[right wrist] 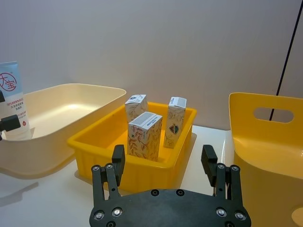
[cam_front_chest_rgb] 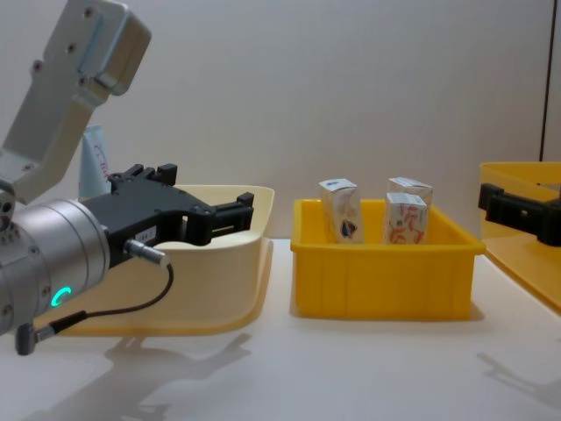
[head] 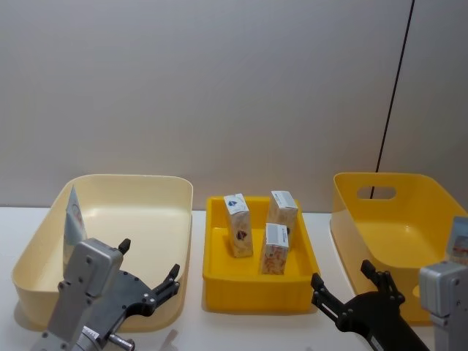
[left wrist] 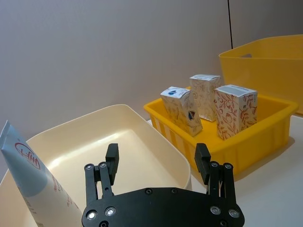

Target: Bimanual collaborative sorting of washing and personal care products

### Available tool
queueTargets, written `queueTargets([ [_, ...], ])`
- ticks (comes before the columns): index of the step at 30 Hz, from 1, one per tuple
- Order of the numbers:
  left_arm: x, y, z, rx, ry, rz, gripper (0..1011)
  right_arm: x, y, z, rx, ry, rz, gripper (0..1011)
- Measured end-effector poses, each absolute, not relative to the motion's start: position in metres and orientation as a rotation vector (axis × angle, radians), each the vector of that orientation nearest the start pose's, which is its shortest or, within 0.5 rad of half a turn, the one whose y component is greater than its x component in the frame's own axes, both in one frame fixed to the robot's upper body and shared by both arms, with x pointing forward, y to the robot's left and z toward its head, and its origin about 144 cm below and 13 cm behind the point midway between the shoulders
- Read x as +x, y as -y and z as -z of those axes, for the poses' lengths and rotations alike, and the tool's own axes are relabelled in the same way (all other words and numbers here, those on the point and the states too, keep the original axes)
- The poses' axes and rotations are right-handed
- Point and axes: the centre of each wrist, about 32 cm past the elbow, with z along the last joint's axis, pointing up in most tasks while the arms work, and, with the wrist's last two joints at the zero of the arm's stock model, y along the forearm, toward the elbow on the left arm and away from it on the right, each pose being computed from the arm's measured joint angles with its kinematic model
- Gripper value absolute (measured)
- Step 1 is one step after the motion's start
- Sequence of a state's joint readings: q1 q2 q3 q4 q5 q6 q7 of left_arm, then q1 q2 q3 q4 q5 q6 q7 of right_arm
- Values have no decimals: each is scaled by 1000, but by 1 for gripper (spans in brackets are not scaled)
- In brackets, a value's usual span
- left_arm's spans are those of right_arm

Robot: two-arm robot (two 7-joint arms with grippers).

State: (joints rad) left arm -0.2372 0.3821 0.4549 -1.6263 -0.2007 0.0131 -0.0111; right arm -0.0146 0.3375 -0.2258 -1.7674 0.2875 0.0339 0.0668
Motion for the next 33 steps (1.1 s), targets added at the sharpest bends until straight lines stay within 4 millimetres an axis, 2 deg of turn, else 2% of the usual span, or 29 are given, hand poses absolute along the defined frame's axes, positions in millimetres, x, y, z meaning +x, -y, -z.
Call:
queueTargets([
  [33, 492, -198, -1204, 61, 268, -1124, 1000, 443, 237, -1189, 26, 75, 1230, 1001],
])
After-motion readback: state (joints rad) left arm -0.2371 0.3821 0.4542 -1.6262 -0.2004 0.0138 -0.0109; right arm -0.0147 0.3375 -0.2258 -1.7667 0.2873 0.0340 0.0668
